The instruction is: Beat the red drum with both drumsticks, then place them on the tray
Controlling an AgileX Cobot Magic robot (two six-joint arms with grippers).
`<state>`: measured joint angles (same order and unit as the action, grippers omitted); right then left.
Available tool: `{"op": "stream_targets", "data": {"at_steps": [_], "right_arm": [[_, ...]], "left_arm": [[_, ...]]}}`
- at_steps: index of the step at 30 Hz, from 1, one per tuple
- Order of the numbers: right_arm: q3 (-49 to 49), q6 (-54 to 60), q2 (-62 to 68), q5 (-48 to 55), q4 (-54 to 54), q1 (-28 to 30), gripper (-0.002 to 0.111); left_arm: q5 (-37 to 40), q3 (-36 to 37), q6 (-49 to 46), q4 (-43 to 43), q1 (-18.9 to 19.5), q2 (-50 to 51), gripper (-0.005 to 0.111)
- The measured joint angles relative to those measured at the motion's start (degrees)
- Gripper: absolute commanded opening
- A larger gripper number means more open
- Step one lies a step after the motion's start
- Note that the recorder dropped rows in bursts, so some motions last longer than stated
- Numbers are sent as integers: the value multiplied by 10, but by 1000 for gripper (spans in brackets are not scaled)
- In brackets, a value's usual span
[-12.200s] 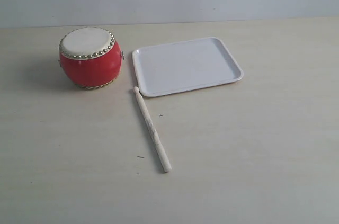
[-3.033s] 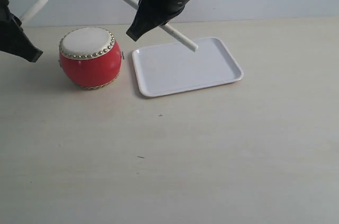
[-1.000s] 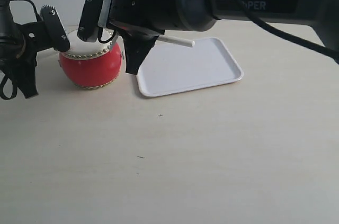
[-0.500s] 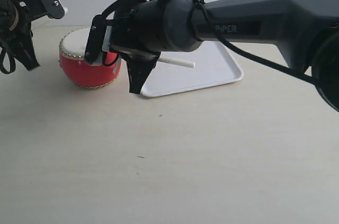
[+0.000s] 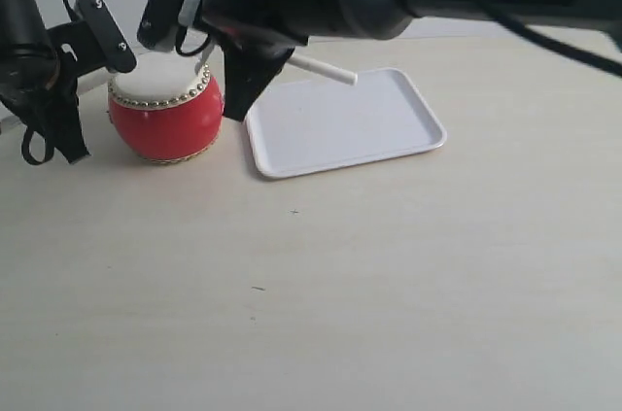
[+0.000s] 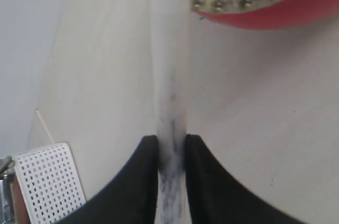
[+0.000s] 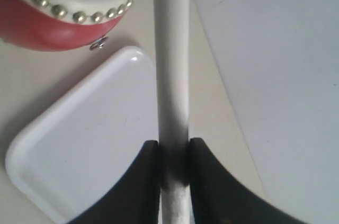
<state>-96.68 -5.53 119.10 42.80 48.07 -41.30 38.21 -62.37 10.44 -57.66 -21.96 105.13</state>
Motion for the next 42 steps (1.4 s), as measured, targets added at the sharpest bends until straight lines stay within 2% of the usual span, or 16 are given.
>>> {"op": "stream_targets", "data": {"at_steps": [13, 22, 28, 34, 38, 42], "right_arm": [[0, -2, 2, -3, -22, 0, 0], [0, -4, 104, -6, -27, 0, 0], [0, -16, 67, -6, -29, 0, 0], [0, -21, -12, -6, -39, 0, 0], [0, -22, -19, -3, -46, 0, 0], [0, -22, -15, -2, -49, 0, 0]], "left_arm": [[24, -5, -8, 2, 0, 15, 0], [33, -27, 30, 2, 0, -62, 0], [33, -27, 41, 5, 0, -82, 0], [33, -27, 29, 40, 0, -13, 0], [41, -27, 18, 59, 0, 42, 0], [50, -27, 16, 59, 0, 47, 0]]}}
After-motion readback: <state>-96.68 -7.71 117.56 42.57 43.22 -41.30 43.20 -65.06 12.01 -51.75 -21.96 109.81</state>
